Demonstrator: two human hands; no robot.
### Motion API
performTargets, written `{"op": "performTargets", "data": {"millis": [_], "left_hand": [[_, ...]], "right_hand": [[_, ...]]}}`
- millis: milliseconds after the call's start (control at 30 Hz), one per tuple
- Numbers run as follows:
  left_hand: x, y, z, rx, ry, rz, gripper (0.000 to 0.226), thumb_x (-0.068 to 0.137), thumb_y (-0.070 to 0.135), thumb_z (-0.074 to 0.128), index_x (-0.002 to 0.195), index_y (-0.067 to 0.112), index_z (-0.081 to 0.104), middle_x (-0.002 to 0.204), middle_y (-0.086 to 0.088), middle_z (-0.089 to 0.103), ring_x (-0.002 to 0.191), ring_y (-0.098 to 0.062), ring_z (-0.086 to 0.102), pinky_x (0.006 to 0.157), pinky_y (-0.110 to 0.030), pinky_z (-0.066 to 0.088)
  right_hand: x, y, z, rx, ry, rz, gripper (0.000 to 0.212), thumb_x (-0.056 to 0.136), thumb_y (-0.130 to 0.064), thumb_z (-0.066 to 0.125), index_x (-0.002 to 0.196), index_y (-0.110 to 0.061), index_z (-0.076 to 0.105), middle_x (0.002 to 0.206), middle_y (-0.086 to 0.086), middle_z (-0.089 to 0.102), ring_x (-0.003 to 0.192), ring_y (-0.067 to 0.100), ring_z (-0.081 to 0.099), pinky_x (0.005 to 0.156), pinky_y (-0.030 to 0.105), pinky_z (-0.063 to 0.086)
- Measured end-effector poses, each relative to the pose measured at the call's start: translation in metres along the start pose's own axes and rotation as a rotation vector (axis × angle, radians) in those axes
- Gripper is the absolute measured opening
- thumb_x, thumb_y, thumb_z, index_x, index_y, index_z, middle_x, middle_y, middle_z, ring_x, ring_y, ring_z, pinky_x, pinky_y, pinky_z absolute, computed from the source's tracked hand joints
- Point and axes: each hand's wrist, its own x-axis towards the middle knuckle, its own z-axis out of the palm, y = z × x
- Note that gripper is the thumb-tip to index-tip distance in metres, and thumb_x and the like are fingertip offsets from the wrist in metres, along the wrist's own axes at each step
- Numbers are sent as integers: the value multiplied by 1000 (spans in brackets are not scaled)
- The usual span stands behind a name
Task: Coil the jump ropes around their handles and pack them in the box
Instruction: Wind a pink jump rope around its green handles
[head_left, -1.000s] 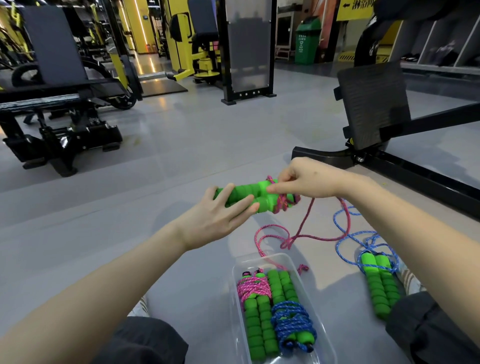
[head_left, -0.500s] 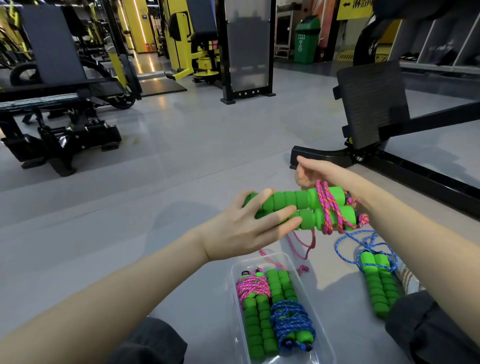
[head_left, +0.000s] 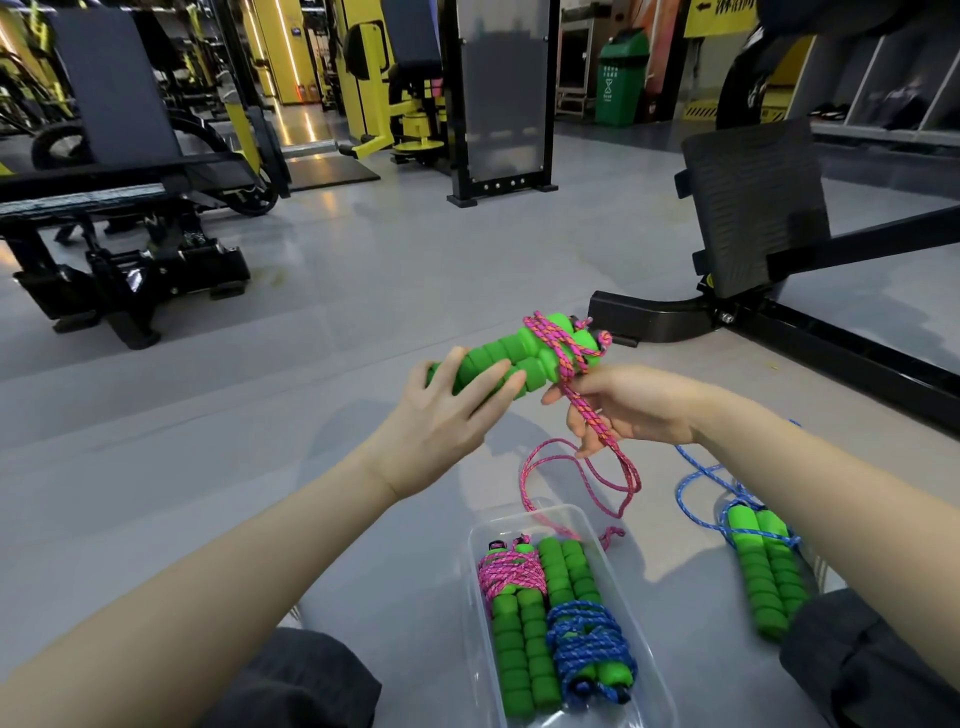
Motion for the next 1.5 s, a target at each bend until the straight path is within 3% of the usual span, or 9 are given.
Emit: {"op": "performTargets", "data": {"millis": [233,433,533,800,967,1167,1300,1400,1500], "left_hand": [[-16,-12,3,33,-104,39,48,85,8,41,132,7,46,122,-9,56,97,-42,57,63,-38,43],[-17,-5,-4,13,-179,202,50,84,9,53,133,5,42,123,-11,59,96,-43,59,63,-41,47],[-16,1,-5,-12,-121,301,42,92,4,39,134,6,43,126,-12,54,99,-44,58,67,-44,48],[15,39,-31,-230,108,338,33,99,16,48,132,10,46,129,-9,51,103,-43,58,73,-45,47],[34,43,-38,-248,214,239,30,99,17,47,129,12,47,127,-7,52,100,-40,61,73,-42,48],[29,37,-28,-205,171,32,49,82,3,46,130,11,46,129,-5,47,104,-39,57,71,-39,48],[23,28,-13,-166,130,-65,55,75,1,47,128,11,47,126,-4,50,99,-38,60,64,-37,46],[17,23,-8,-131,80,-86,55,75,1,46,128,10,47,121,-6,60,96,-37,61,62,-36,46],[13,16,-3,-79,50,-116,52,78,3,41,129,11,48,121,-5,57,95,-37,60,63,-36,44]], "right_hand": [[-24,-31,3,-490,-127,18,19,99,-19,43,100,-7,58,48,-1,49,44,16,55,78,39,52],[-30,-44,-5,-814,93,-242,22,92,-23,56,86,-5,67,53,-11,44,46,3,38,49,14,36],[-27,-40,-11,-713,138,-325,17,88,-21,63,84,-6,70,54,-11,46,47,2,34,48,15,31],[-20,-23,-23,-352,178,-483,23,84,-27,63,81,-4,66,50,-2,40,47,12,32,47,21,26],[-3,-11,-32,74,112,-369,30,98,-24,36,78,-9,52,46,-2,42,33,4,36,37,13,35],[9,25,-43,555,221,-201,22,93,-15,41,78,-13,57,62,6,62,43,13,61,45,21,51],[6,14,-15,391,115,-242,51,95,-10,33,46,-20,41,40,-6,31,31,3,21,40,17,22],[6,11,-11,235,130,-166,40,99,-12,24,64,-14,42,48,-2,32,34,7,21,43,19,32],[4,7,-5,161,97,-89,30,101,-15,23,86,-10,49,48,-1,39,37,12,38,56,27,50]]}}
